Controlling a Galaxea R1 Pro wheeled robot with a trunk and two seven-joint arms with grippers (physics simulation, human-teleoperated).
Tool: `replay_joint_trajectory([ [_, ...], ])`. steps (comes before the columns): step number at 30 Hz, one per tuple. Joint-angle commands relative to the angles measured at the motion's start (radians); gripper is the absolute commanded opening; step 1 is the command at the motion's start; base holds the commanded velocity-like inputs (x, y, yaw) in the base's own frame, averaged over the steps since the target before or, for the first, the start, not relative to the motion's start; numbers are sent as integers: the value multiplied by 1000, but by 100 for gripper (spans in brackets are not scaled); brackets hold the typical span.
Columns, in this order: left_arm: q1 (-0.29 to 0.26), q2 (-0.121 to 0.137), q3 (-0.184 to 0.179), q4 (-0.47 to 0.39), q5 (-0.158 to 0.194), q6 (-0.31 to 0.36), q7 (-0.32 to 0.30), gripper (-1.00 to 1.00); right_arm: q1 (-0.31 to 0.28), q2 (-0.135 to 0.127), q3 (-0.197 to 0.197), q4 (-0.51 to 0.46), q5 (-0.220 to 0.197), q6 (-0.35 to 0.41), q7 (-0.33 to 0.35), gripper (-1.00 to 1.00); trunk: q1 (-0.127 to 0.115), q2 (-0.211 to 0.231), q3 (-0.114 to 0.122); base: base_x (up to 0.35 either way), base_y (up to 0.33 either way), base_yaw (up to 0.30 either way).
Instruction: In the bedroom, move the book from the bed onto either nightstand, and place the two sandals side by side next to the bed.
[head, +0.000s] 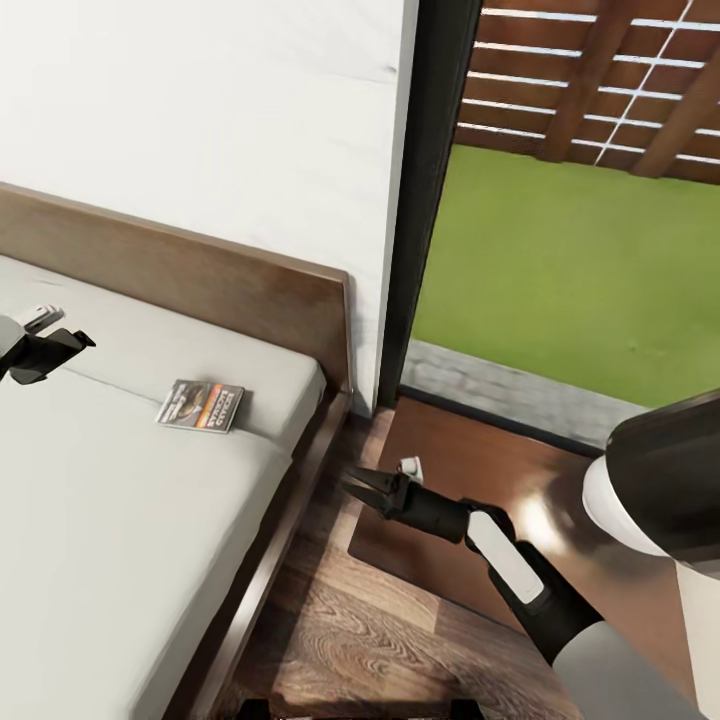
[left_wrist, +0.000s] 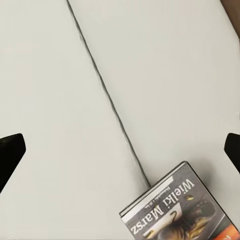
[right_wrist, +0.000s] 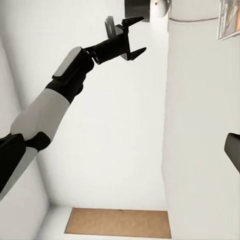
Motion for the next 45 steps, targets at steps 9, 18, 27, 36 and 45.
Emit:
replay_joint_trajectory([
  [9, -2, -15, -6, -12, 10, 8, 9, 100, 14, -4, 0, 1, -7, -2, 32, 100, 0, 0, -15, 0, 0, 0],
  [18, -4, -19, -9, -31, 11, 10, 10, 100, 17, -9, 2, 0, -7, -3, 54, 100, 0, 0, -28, 0, 0, 0],
  [27, -5, -25, -8, -60, 12, 11, 11, 100, 17, -10, 2, 1, -7, -4, 62, 100, 0, 0, -42, 0, 0, 0],
  [36, -5, -30, -7, -64, 12, 10, 10, 100, 17, -10, 2, 2, -6, -4, 63, 100, 0, 0, -56, 0, 0, 0],
  [45, -5, -31, -7, -66, 15, 9, 11, 100, 17, -10, 2, 3, -5, -4, 63, 100, 0, 0, -70, 0, 0, 0],
])
